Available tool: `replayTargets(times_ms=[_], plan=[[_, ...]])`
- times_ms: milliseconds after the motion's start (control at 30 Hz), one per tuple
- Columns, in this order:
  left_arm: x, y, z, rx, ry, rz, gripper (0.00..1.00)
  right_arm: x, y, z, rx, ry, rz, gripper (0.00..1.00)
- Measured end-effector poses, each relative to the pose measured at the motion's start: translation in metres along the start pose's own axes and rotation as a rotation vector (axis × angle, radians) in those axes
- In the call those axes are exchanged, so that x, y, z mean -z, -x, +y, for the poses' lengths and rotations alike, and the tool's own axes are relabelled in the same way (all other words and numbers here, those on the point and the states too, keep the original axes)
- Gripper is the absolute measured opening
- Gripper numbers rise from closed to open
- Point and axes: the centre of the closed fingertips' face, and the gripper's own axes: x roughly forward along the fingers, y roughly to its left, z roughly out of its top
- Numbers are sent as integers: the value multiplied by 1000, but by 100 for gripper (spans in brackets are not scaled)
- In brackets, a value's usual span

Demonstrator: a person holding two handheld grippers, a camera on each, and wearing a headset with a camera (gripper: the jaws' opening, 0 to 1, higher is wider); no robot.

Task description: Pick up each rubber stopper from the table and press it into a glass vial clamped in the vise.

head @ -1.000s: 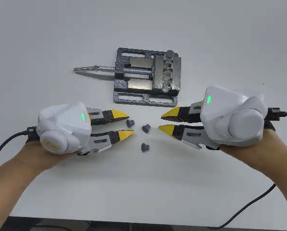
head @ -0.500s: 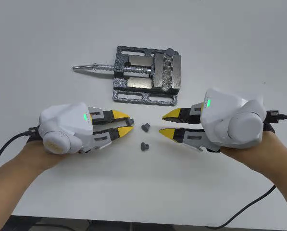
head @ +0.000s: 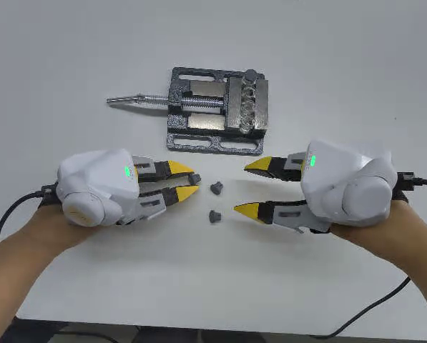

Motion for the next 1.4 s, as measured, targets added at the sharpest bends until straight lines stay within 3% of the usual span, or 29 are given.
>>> replayTargets(times_ms=[300, 967, 1067, 1400], plan=[[0, 6, -3, 16, -25, 44, 8, 3, 1, 6, -5, 3, -32, 46], [-2, 9, -10, 47, -94, 184, 8, 3, 5, 9, -5, 9, -33, 41], [-3, 11, -12, 57, -97, 182, 8, -2, 3, 11, -14, 22, -40, 36], [-11, 15, -14, 71, -98, 180, 8, -20, -15, 28, -83, 59, -53, 38]])
